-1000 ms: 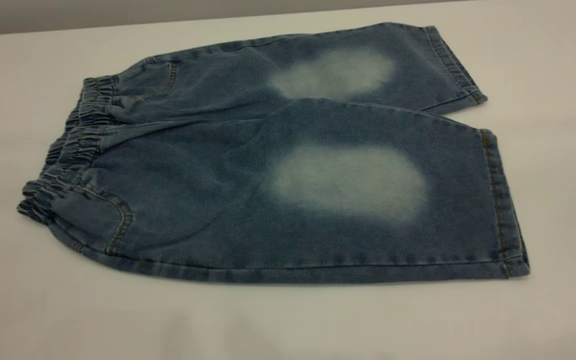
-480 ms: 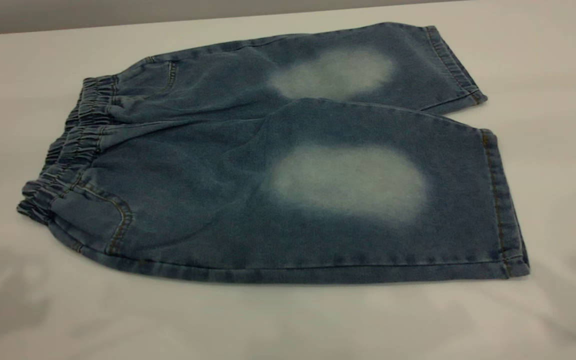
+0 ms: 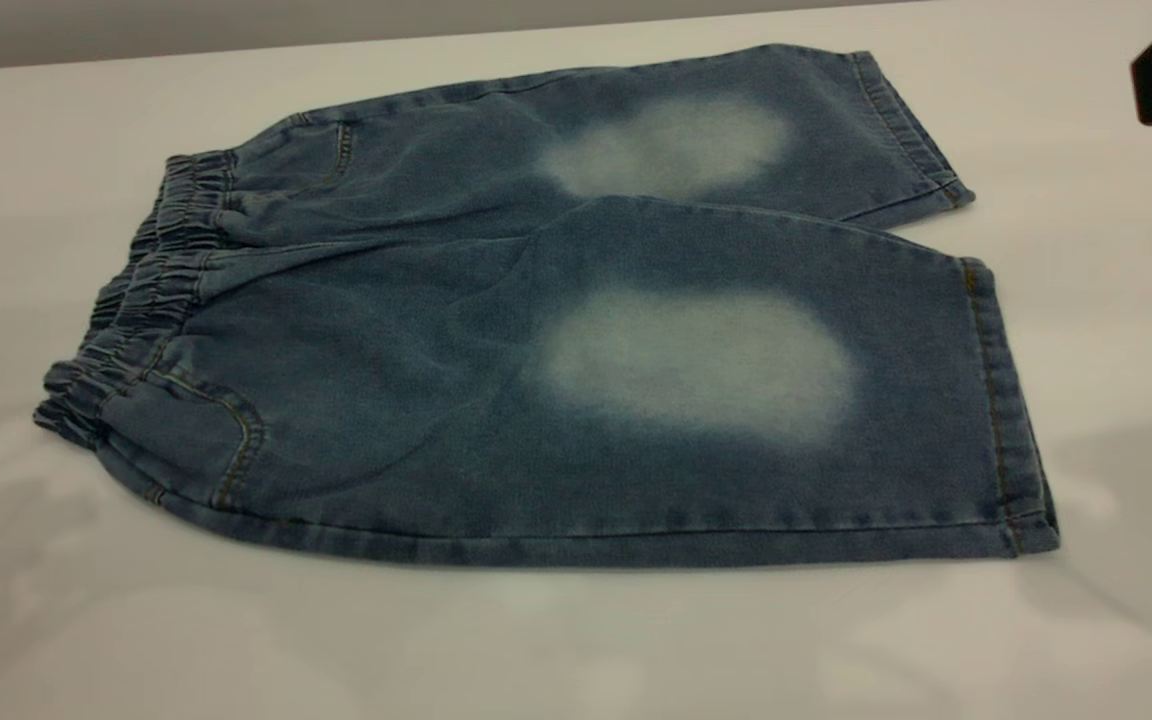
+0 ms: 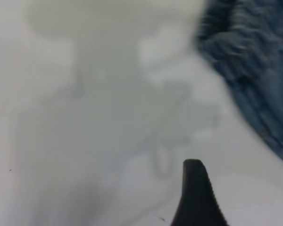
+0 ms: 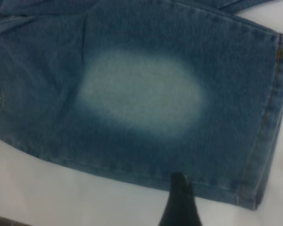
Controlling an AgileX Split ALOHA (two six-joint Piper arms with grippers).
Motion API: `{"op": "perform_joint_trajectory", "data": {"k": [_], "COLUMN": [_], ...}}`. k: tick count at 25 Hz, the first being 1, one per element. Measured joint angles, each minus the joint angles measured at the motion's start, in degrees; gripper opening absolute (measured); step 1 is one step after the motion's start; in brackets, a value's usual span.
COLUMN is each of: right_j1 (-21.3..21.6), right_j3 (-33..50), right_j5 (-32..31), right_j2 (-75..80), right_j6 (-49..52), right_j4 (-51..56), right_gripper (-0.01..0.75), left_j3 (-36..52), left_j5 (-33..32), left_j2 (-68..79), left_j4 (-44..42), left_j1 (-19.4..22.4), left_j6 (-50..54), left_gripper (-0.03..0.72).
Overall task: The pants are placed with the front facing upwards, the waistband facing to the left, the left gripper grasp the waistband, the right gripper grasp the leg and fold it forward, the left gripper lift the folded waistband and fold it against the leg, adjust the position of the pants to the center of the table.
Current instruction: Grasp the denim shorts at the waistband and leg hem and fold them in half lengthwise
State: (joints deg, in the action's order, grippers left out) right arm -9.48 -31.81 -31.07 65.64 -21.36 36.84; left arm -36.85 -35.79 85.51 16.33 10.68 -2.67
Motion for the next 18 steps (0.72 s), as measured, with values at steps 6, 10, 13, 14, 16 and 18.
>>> {"op": "perform_joint_trajectory", "data": {"k": [6, 10, 13, 14, 16, 18], "right_j1": [0.00, 0.00, 0.00, 0.00, 0.00, 0.00], "right_j3": [0.00, 0.00, 0.00, 0.00, 0.00, 0.00], "right_j5": [1.46, 1.80, 1.80, 1.80, 1.75, 1.75], "right_j2": [0.31, 0.31, 0.31, 0.31, 0.31, 0.31], "right_j6": [-0.27, -0.27, -0.27, -0.27, -0.27, -0.27], "right_j4": [0.45, 0.45, 0.50, 0.47, 0.47, 0.47], "right_gripper": [0.459, 0.459, 0.459, 0.459, 0.459, 0.459], "left_j3": [-4.60, -5.25, -5.19, -5.19, -5.19, -5.19], "left_j5": [-5.01, -4.53, -3.14, -2.23, -1.35, -1.13], "left_j2": [10.85, 16.77, 20.39, 21.30, 22.33, 22.90], "left_j4": [16.79, 28.11, 32.93, 33.50, 33.78, 33.92], "left_j1": [10.13, 13.45, 13.19, 13.19, 13.19, 13.19], "left_j6": [-17.85, -29.33, -35.70, -36.88, -37.96, -38.60], "left_gripper": [0.425, 0.425, 0.425, 0.425, 0.438, 0.471]}}
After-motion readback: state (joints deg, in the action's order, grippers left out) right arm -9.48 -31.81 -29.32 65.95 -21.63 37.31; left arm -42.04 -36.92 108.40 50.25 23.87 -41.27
